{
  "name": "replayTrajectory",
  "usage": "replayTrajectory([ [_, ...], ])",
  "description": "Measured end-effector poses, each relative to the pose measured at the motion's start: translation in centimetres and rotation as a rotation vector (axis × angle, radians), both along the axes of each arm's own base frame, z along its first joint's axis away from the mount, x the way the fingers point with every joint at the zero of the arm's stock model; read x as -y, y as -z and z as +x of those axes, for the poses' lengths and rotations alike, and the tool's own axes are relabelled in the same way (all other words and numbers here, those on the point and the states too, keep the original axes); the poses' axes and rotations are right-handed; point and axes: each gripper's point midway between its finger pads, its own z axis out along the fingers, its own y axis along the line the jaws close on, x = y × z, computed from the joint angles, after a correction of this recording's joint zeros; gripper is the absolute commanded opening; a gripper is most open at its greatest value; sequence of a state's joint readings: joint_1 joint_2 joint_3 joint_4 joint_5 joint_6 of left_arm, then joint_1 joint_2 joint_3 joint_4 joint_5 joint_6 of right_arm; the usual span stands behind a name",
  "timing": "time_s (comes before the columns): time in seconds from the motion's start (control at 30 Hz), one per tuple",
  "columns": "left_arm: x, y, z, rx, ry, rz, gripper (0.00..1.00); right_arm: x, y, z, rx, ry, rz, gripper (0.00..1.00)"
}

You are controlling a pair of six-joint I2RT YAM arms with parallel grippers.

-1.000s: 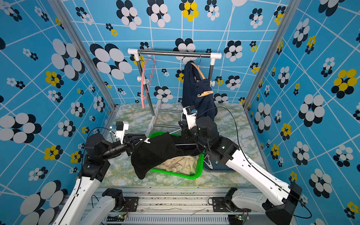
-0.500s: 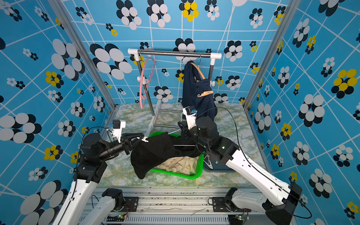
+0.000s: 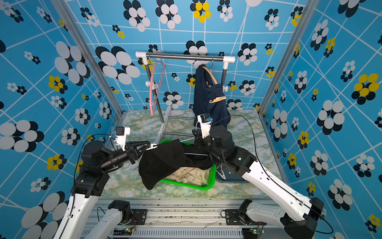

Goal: Remove the clothespins securing shorts to the hanger
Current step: Remove the clothespin from the hanger, then place the hanger in the basket.

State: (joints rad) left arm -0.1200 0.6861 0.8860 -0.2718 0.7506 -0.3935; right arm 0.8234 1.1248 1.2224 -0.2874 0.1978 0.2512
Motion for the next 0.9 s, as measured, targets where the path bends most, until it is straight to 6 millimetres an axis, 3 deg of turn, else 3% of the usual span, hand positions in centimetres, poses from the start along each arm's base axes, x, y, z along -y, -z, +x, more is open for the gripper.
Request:
replayTrajectory([
  [0.1,-0.2,-0.1,0.2,-0.006,-0.016,-0.003,0.00,0.7,0.5,0.3,-0.007,0.038,-0.031,0.00],
  [0.27,-0.6,-1.9,0.2,0.034,-0.045,-0.010,0.00,2.9,2.8,0.7,-0.042,0.119,-0.154,0.00],
  [0.4,-0.6,-2.4,0.2,0.046,-0.046,-0.019,0.00,3.6,3.1,0.6,-0.047,0.139,-0.179,0.00],
  [0.7,-1.6,-0.9,1.4,0.010,-0.129,0.029,0.00,4.5,1.5,-0.7,-0.021,0.120,-0.162,0.00],
  [0.9,-3.3,0.8,2.1,-0.022,-0.235,0.103,0.00,5.9,-3.0,-2.3,0.055,0.103,-0.107,0.00],
])
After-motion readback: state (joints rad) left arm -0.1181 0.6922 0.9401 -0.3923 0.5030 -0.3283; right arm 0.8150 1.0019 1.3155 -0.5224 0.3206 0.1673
